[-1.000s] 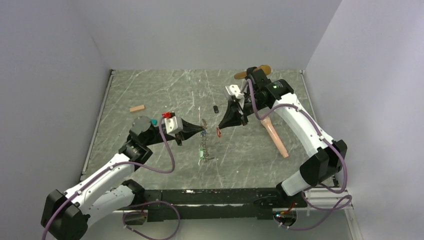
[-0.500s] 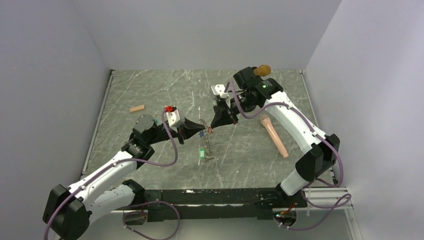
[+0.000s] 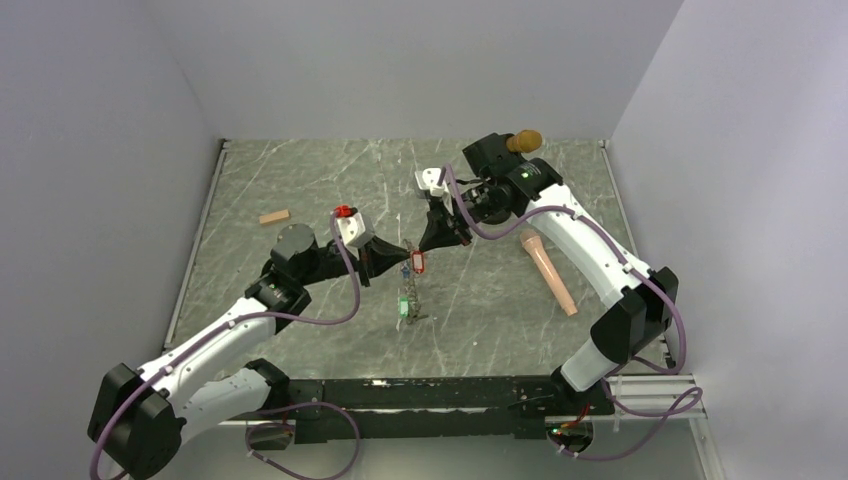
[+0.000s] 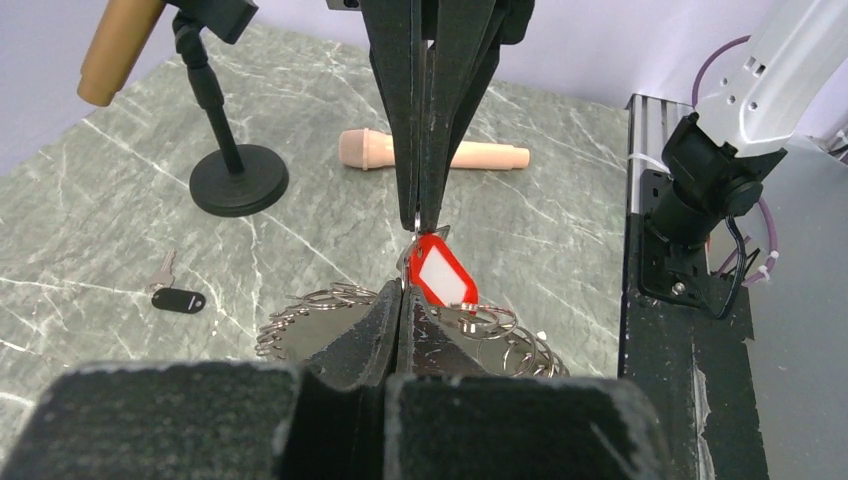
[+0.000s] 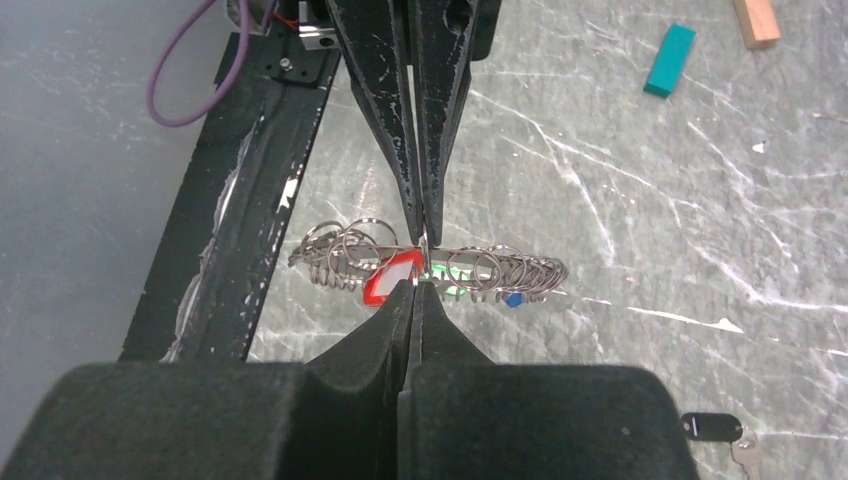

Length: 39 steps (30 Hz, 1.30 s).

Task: Put the keys on the keyring

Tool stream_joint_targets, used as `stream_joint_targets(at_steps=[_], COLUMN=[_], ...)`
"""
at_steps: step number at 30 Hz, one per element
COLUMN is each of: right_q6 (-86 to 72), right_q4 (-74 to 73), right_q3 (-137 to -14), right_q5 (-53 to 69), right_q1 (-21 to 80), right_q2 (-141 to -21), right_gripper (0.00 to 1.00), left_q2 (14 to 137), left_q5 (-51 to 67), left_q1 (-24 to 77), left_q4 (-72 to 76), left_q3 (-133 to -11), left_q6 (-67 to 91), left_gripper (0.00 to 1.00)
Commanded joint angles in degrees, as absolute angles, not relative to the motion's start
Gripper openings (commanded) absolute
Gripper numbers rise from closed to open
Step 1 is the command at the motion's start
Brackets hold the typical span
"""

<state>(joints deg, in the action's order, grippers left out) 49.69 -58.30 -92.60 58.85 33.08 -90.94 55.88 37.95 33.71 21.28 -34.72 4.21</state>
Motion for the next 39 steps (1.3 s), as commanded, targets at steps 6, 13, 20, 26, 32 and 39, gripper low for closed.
stream_joint_targets(at_steps=[6, 13, 20, 26, 32, 39], right_q6=[48.83, 49.24, 49.18, 48.92, 48.47, 48.08], right_q4=[-56.3, -56.47, -56.08, -55.87, -55.29, -54.71], right_q3=[-92.62, -92.36, -92.26, -92.03, -91.63, -91.24], right_q5=[55.72, 55.9, 55.05, 56.5, 57.71, 58.38], right_q1=[33.16, 32.73, 32.78, 32.79, 33.0, 33.14], right_q2=[-89.55, -88.95, -89.04, -89.22, -89.5, -89.65], right_gripper=[0.0, 0.0, 0.0, 0.0, 0.0, 0.0], left_q2=[53.67, 53.35, 53.29, 53.38, 54.04, 54.53], left_q5=[36.05, 35.46, 34.93, 35.82, 36.52, 37.01], left_q1=[33.72, 33.72, 33.59, 33.37, 33.4, 33.34], left_q4=[21.67, 21.89, 21.76, 23.18, 24.76, 26.45], left_q3=[-37.52, -37.34, -37.36, -37.09, -36.75, -36.3], left_q6=[4.52, 4.48, 4.51, 5.76, 7.37, 8.92], left_gripper=[0.0, 0.0, 0.0, 0.0, 0.0, 0.0])
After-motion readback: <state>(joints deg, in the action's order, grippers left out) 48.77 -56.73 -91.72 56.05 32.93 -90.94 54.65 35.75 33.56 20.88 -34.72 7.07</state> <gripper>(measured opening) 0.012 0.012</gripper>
